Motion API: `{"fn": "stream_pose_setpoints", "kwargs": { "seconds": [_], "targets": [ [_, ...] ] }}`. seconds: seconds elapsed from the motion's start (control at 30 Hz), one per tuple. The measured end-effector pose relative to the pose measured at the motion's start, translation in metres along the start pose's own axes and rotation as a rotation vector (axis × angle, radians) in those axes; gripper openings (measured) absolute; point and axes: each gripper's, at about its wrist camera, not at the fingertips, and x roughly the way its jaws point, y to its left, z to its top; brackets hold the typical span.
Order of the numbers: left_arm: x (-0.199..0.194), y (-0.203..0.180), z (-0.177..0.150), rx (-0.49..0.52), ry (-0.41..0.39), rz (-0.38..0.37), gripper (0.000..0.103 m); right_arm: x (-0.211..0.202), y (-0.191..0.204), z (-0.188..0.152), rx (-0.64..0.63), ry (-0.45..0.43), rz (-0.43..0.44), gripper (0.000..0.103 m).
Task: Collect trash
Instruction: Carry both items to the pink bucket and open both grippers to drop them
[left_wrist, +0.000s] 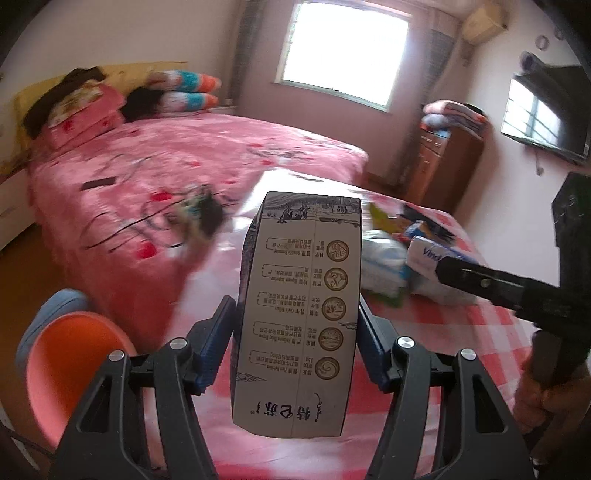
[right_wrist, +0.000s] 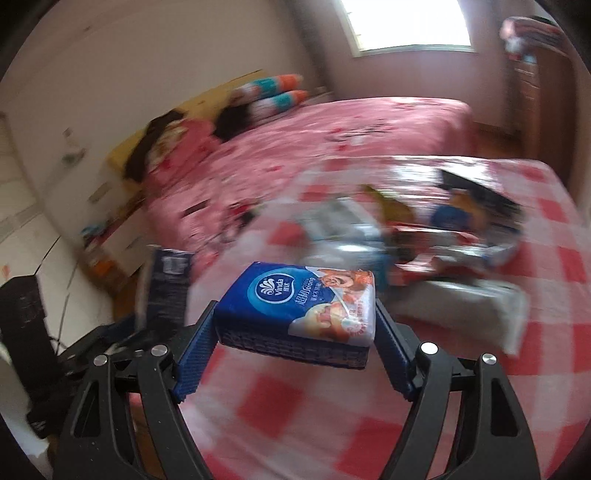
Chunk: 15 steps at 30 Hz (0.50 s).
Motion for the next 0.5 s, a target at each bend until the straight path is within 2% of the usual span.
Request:
{"fn": "stream_pose_setpoints", "kwargs": {
  "seconds": [0.3,0.5],
  "targets": [
    [-0.021,0.103,-0.024,-0.164,0.014,0.196,0.064,0.058,0.124,0.0,-0.215,0.104,0.183,0.079],
    [-0.028,0.169,-0.046,-0.286,0.035,0.305,0.064,0.097,0.183,-0.017,-0.316,0.185,0.265,0.079]
  ]
}}
